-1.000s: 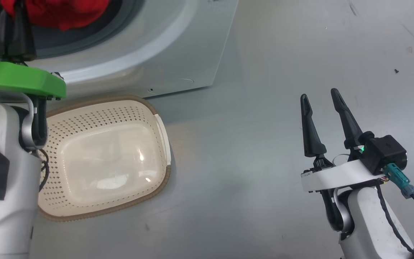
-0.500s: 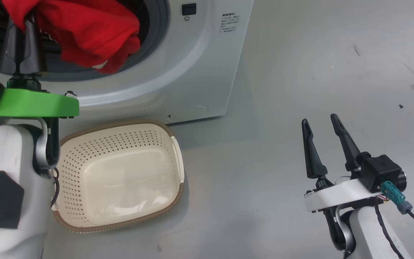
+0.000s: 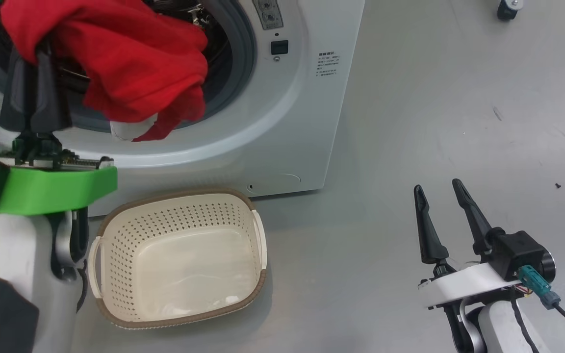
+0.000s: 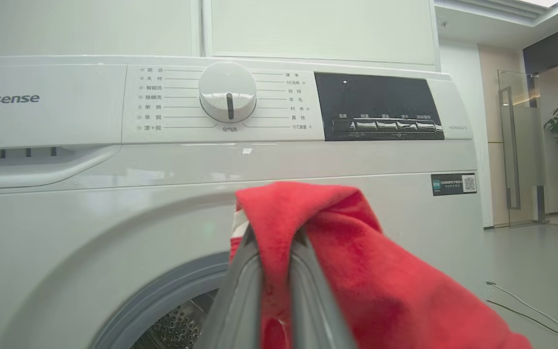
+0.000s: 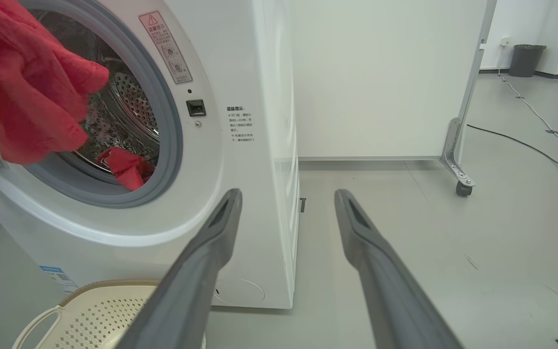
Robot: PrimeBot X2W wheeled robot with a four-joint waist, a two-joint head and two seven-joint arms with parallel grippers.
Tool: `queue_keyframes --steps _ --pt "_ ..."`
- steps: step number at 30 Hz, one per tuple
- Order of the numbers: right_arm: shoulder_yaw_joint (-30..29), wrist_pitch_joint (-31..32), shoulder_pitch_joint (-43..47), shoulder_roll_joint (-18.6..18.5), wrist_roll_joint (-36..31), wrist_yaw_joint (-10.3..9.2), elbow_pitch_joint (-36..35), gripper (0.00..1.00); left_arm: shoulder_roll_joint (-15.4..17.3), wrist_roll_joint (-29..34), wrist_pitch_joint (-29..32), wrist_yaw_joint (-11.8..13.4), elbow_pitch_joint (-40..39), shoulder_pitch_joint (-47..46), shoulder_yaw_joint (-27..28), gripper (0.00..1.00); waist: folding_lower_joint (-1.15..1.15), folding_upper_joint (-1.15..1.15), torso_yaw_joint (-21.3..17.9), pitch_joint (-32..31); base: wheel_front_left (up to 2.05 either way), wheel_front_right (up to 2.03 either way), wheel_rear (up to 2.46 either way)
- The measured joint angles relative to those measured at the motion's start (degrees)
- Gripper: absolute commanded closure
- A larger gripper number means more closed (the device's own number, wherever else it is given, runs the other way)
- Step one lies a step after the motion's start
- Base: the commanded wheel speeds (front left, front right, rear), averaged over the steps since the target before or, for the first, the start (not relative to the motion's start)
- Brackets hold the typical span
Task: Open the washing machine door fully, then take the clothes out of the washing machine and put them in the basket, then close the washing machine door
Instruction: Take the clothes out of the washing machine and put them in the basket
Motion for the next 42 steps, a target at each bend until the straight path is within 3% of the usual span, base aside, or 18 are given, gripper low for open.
queue_keyframes --steps 7,17,31,42 --pt "0.0 0.0 0.4 0.0 -0.3 0.41 -0.3 0.0 -1.3 0.1 0.0 1.1 -3.3 7.3 0.1 1.0 0.0 0.0 0.7 -0.7 0.0 0.0 0.0" --pt "0.1 0.0 0.5 0.0 -0.8 0.67 -1.7 0.0 -3.0 -1.1 1.5 1.6 -2.2 17.3 -2.4 1.0 0.0 0.0 0.9 1.2 0.0 0.0 0.0" --pt "1.2 0.0 -1.5 0.0 -0.8 0.9 -3.7 0.0 -4.3 -4.6 3.7 1.8 8.9 21.5 -3.0 1.0 0.0 0.0 -0.1 7.0 0.0 0.0 0.0" --pt "2.7 0.0 -4.4 0.0 0.3 0.8 -5.0 0.0 -4.5 -6.6 6.2 1.7 20.3 17.1 -2.1 1.0 0.0 0.0 -2.4 12.9 0.0 0.0 0.0"
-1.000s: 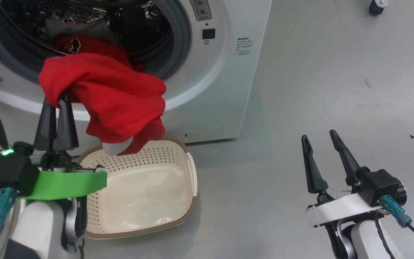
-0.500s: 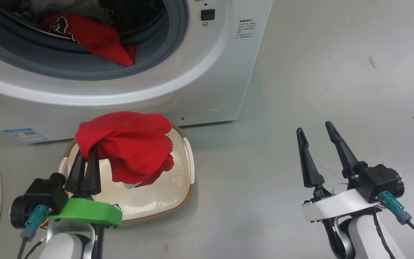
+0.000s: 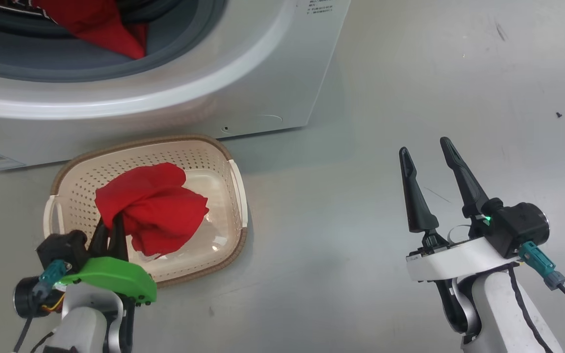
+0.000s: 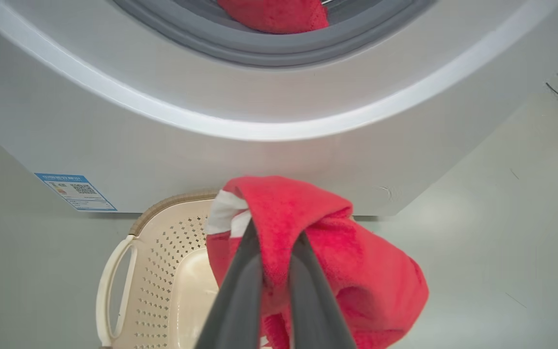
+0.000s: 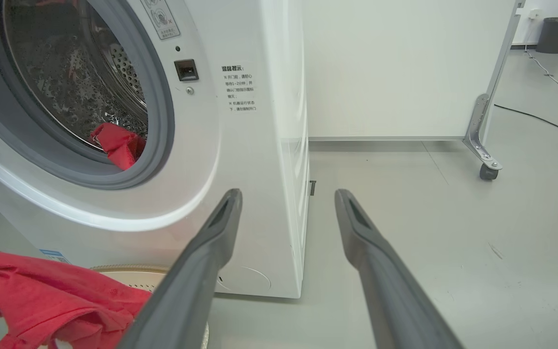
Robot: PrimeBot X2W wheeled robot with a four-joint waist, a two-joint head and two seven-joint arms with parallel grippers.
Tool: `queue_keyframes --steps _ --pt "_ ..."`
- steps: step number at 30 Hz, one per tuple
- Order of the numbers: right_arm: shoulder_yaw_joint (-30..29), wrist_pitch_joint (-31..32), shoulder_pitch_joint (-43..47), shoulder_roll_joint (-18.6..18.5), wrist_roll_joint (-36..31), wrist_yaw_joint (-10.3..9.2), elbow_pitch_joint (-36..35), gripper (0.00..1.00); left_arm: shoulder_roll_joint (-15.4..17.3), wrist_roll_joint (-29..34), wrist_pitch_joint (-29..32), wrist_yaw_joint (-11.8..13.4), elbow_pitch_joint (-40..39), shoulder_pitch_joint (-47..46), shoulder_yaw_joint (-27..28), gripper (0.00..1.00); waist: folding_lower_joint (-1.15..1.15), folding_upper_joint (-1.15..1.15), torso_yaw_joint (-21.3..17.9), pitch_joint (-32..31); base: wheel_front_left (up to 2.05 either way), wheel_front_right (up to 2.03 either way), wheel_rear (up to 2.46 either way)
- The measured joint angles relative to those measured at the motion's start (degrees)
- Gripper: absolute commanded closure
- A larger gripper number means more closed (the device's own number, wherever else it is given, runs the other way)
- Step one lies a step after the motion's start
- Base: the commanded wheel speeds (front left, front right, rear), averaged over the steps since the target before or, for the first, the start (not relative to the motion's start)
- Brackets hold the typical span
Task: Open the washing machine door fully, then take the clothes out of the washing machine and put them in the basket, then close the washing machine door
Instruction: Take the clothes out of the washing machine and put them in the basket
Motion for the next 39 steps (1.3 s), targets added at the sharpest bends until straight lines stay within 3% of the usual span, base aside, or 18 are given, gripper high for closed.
queue_keyframes --steps 23,35,37,38,39 --pt "1.2 0.0 -6.8 0.0 1.0 -1.58 -2.6 0.0 1.2 0.4 6.0 -1.8 20.4 -19.4 -0.5 1.0 0.0 0.0 -3.0 14.5 0.0 0.0 0.0" --pt "1.7 0.0 -8.5 -0.1 1.0 -1.57 -1.3 0.0 0.8 -0.6 5.6 -3.8 29.0 -22.4 0.2 1.0 0.0 0.0 -2.3 15.8 0.0 0.0 0.0" --pt "1.9 0.0 -8.5 -0.1 1.0 -1.56 -0.8 0.0 0.7 -0.7 4.9 -4.2 30.1 -22.6 0.3 0.15 0.0 0.0 -2.3 15.4 0.0 0.0 0.0" --pt "1.9 0.0 -8.5 -0.1 1.0 -1.56 -0.6 0.0 0.7 -0.9 4.5 -4.3 30.7 -22.7 0.4 0.15 0.0 0.0 -2.3 15.2 0.0 0.0 0.0" --pt "1.9 0.0 -8.5 -0.1 1.0 -1.56 -0.5 0.0 0.6 -1.1 4.1 -4.4 31.2 -22.7 0.5 0.0 0.0 0.0 -2.3 15.0 0.0 0.0 0.0"
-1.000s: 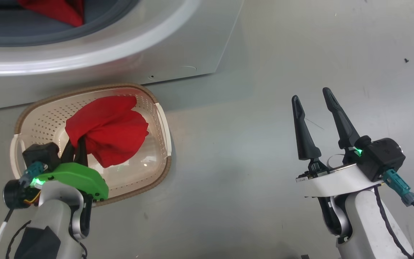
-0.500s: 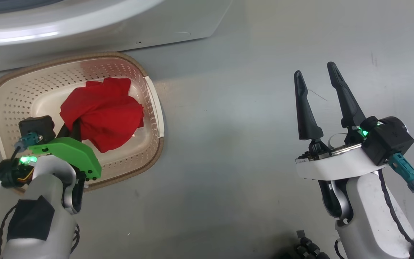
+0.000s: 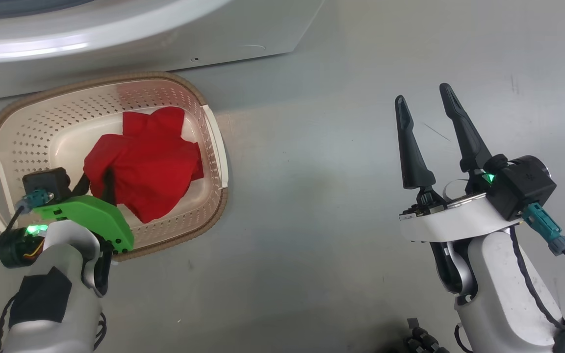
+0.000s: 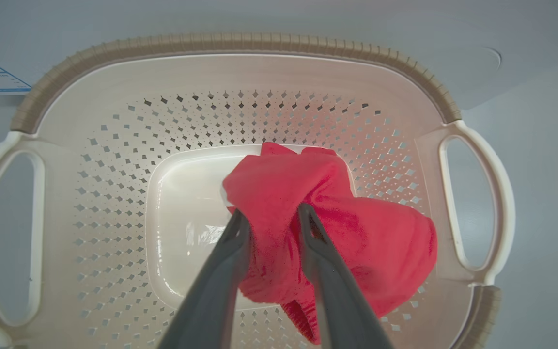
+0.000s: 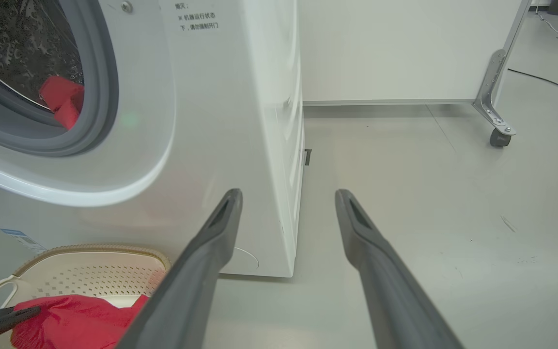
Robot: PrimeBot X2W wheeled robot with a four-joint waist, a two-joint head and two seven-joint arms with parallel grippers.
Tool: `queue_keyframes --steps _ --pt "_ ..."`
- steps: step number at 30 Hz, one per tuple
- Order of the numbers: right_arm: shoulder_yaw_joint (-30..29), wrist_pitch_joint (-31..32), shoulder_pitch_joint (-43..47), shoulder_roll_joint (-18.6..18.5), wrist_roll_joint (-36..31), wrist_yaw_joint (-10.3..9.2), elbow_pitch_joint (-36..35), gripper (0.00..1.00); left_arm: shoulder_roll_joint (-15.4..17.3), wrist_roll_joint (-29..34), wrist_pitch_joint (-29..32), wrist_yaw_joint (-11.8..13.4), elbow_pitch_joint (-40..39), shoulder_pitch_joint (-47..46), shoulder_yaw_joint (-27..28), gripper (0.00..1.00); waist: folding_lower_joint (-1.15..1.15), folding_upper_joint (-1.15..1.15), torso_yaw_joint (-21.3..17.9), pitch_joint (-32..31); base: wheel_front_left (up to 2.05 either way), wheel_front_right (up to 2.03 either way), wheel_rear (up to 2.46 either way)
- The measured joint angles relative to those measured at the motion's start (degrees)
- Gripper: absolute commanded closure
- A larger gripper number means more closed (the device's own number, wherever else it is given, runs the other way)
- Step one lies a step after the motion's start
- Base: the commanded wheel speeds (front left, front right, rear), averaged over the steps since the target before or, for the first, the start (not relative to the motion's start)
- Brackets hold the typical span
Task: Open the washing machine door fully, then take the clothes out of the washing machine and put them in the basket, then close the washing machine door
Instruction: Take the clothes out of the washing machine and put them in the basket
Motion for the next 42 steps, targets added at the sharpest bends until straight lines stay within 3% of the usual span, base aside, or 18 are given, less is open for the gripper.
queue_keyframes --steps 12,22,26,32,42 --pt "-1.1 0.0 0.0 0.0 -0.2 0.05 1.6 0.0 -1.4 0.0 -8.5 -3.4 2.0 -0.5 -0.1 0.0 0.0 0.0 0.7 -4.0 0.0 0.0 0.0" --pt "-3.0 0.0 1.9 -0.1 -1.6 0.23 3.7 0.0 -2.2 0.8 -10.1 -4.4 -1.3 -1.0 -0.7 0.0 0.0 0.0 2.5 -9.1 0.0 0.0 0.0" --pt "-3.7 0.0 3.3 -0.1 -1.9 0.45 4.4 0.0 -2.7 1.2 -10.2 -4.5 -4.3 -0.9 -0.5 0.0 0.0 0.0 3.4 -11.5 0.0 0.0 0.0" --pt "-4.4 0.0 5.7 -0.1 -2.1 0.78 5.1 0.0 -2.9 3.7 -10.2 -4.5 -15.6 0.0 1.5 0.0 0.0 0.0 5.0 -15.8 0.0 0.0 0.0" --pt "-5.0 0.0 8.1 0.0 -2.1 1.11 5.5 0.0 -3.0 6.8 -10.2 -4.4 -25.0 5.9 2.4 0.0 0.0 0.0 6.8 -21.5 0.0 0.0 0.0"
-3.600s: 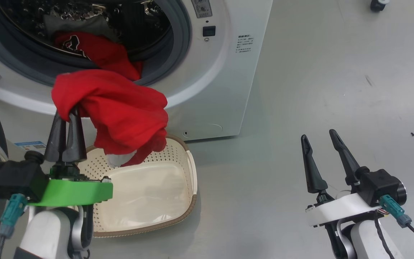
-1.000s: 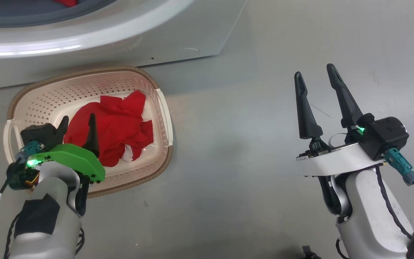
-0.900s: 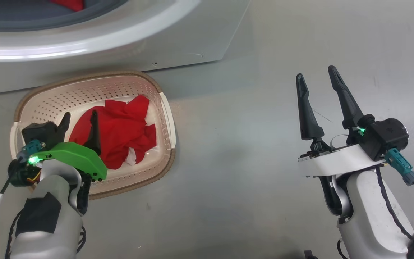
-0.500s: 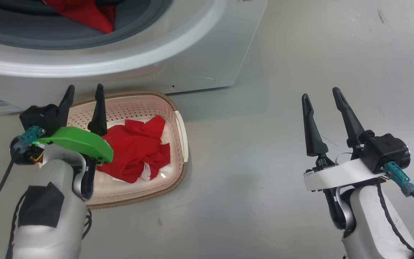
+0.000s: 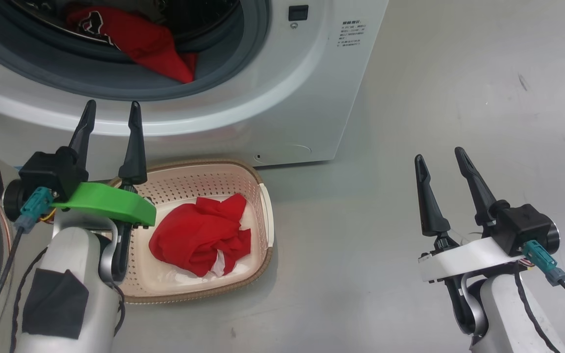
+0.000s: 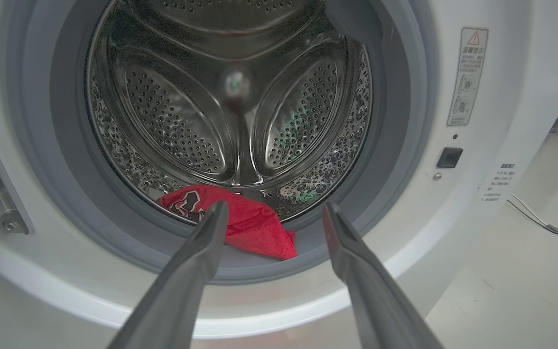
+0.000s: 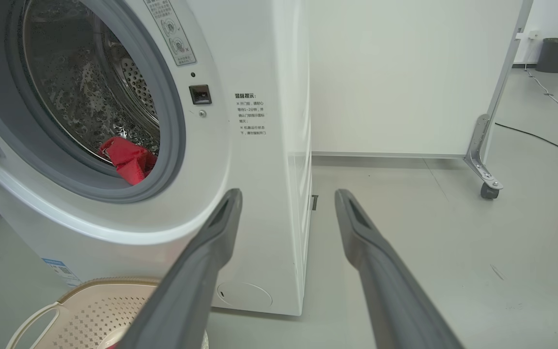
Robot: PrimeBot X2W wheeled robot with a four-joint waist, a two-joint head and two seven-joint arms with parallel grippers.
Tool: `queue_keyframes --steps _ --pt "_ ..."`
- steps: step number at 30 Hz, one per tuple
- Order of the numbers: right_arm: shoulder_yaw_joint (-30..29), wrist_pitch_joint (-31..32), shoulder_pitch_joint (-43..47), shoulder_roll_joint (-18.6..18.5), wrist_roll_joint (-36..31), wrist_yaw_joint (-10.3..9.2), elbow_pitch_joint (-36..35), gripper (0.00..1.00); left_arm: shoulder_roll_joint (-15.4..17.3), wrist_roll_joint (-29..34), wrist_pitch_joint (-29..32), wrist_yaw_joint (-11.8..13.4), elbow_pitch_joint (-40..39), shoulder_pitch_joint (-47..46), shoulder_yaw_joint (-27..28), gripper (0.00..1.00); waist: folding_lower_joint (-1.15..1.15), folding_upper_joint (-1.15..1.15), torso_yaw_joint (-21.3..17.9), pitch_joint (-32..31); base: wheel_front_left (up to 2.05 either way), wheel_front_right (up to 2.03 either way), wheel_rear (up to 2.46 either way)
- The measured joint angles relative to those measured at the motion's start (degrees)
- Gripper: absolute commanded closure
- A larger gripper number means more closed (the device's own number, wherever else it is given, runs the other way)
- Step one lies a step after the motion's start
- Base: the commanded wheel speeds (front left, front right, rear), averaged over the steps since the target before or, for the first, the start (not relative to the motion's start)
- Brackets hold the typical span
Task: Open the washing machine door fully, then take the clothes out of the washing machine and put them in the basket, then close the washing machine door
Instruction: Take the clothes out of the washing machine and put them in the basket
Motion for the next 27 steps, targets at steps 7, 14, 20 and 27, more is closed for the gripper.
queue_keyframes --steps 7,14,20,27 --pt "-0.5 0.0 1.4 0.0 0.0 0.04 0.3 0.0 0.0 1.4 0.0 0.6 -4.2 6.0 0.2 0.0 0.0 0.0 0.5 -3.5 0.0 0.0 0.0" --pt "-1.4 0.0 3.9 0.0 0.0 0.04 0.6 0.0 0.0 1.8 0.0 1.3 -6.5 13.3 -0.3 0.0 0.0 0.0 0.6 -6.9 0.0 0.0 0.0" --pt "-1.5 0.0 6.3 0.1 0.0 0.04 1.3 0.0 0.0 1.9 0.0 2.1 -7.8 18.7 -0.6 0.0 0.0 0.0 0.8 -9.6 0.0 0.0 0.0" --pt "-1.4 0.0 8.6 0.2 0.0 0.04 1.5 0.0 0.0 1.9 0.0 3.1 -9.1 24.0 -1.4 0.0 0.0 0.0 1.0 -12.5 0.0 0.0 0.0"
